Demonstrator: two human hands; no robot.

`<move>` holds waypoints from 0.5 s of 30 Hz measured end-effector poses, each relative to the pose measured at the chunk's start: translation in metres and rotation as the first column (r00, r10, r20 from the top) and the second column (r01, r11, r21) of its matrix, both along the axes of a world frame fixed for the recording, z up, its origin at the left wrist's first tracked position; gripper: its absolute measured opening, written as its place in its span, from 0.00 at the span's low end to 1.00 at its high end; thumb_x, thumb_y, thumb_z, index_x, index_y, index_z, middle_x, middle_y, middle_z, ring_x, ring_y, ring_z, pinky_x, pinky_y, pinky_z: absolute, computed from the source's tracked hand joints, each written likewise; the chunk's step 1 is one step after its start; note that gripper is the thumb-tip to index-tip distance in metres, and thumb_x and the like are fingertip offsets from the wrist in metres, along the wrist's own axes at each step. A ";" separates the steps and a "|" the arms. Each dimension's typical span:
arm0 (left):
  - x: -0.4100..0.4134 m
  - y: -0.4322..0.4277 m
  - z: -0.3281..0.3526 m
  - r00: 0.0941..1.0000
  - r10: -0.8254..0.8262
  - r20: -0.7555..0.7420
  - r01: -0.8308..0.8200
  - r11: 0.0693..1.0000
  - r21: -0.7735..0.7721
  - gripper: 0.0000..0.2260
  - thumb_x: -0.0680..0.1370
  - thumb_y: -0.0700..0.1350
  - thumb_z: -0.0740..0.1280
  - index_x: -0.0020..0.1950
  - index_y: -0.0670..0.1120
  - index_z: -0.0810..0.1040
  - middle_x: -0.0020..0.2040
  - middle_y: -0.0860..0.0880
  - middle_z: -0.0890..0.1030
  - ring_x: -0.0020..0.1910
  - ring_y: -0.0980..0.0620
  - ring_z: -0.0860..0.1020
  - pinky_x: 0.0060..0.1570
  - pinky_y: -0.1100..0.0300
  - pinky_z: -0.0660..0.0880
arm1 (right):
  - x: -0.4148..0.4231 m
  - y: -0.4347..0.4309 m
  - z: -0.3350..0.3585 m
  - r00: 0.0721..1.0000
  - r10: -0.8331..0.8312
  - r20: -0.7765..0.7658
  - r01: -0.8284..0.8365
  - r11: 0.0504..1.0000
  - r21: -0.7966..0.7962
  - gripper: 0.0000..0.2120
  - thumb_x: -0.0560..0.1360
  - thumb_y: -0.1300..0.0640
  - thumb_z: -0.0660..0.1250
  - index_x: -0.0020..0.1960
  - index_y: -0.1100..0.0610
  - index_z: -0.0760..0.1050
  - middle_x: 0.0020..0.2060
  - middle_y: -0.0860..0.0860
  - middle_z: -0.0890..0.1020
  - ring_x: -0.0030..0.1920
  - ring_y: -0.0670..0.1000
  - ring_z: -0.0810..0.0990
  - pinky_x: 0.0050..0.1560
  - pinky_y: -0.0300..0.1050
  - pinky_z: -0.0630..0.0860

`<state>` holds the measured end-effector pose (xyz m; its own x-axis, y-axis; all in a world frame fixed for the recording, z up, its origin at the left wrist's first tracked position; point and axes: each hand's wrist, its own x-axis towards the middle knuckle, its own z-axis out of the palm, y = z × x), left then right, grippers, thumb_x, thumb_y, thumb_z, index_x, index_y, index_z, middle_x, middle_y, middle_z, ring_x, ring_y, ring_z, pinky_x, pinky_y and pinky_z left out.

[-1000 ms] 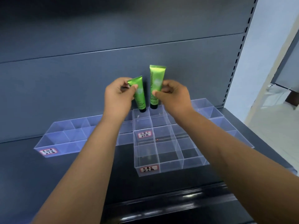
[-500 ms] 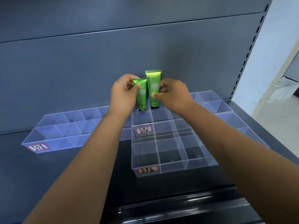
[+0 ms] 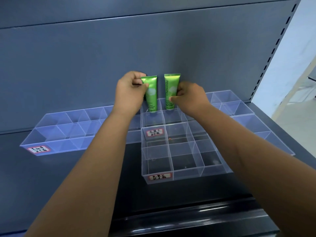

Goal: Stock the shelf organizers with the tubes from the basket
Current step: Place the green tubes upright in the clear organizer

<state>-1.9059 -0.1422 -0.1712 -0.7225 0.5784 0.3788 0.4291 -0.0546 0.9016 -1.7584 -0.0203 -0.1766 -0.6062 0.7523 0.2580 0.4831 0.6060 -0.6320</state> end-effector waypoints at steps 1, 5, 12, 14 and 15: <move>0.000 0.000 0.000 1.000 0.002 -0.003 -0.002 1.000 0.001 0.10 0.77 0.32 0.69 0.57 0.42 0.81 0.44 0.51 0.78 0.44 0.54 0.79 0.53 0.53 0.82 | 0.000 0.000 0.000 1.000 -0.007 -0.006 0.007 1.000 -0.008 0.09 0.74 0.53 0.74 0.51 0.56 0.80 0.44 0.51 0.85 0.46 0.53 0.81 0.42 0.41 0.70; 0.000 0.001 -0.002 1.000 0.008 0.021 -0.008 1.000 -0.003 0.09 0.77 0.32 0.69 0.55 0.42 0.80 0.42 0.48 0.81 0.40 0.55 0.78 0.48 0.58 0.79 | -0.002 -0.001 -0.002 1.000 -0.014 -0.027 0.013 1.000 -0.024 0.08 0.73 0.53 0.75 0.48 0.55 0.80 0.42 0.50 0.84 0.46 0.53 0.81 0.43 0.40 0.69; 0.003 0.008 -0.008 0.995 0.064 0.070 -0.063 0.998 -0.016 0.04 0.76 0.40 0.73 0.48 0.44 0.81 0.42 0.47 0.82 0.39 0.53 0.79 0.50 0.51 0.81 | -0.002 0.002 -0.004 0.998 -0.024 -0.051 0.022 0.999 -0.043 0.07 0.74 0.54 0.74 0.49 0.57 0.81 0.43 0.51 0.85 0.47 0.53 0.82 0.45 0.41 0.74; 0.005 0.010 -0.009 0.994 0.082 0.069 -0.082 0.997 -0.005 0.06 0.75 0.43 0.76 0.47 0.45 0.80 0.41 0.48 0.82 0.39 0.53 0.79 0.48 0.55 0.80 | -0.003 0.003 -0.005 0.998 -0.028 -0.050 0.025 0.999 -0.044 0.08 0.74 0.55 0.74 0.50 0.57 0.81 0.43 0.52 0.85 0.47 0.53 0.82 0.45 0.42 0.75; 0.005 0.011 -0.009 0.993 0.097 0.059 -0.097 0.995 -0.006 0.08 0.74 0.44 0.77 0.46 0.46 0.79 0.40 0.49 0.81 0.39 0.54 0.79 0.47 0.56 0.80 | -0.004 0.003 -0.006 0.998 -0.028 -0.049 0.026 0.999 -0.044 0.08 0.74 0.55 0.74 0.50 0.57 0.81 0.43 0.52 0.85 0.47 0.53 0.82 0.45 0.42 0.75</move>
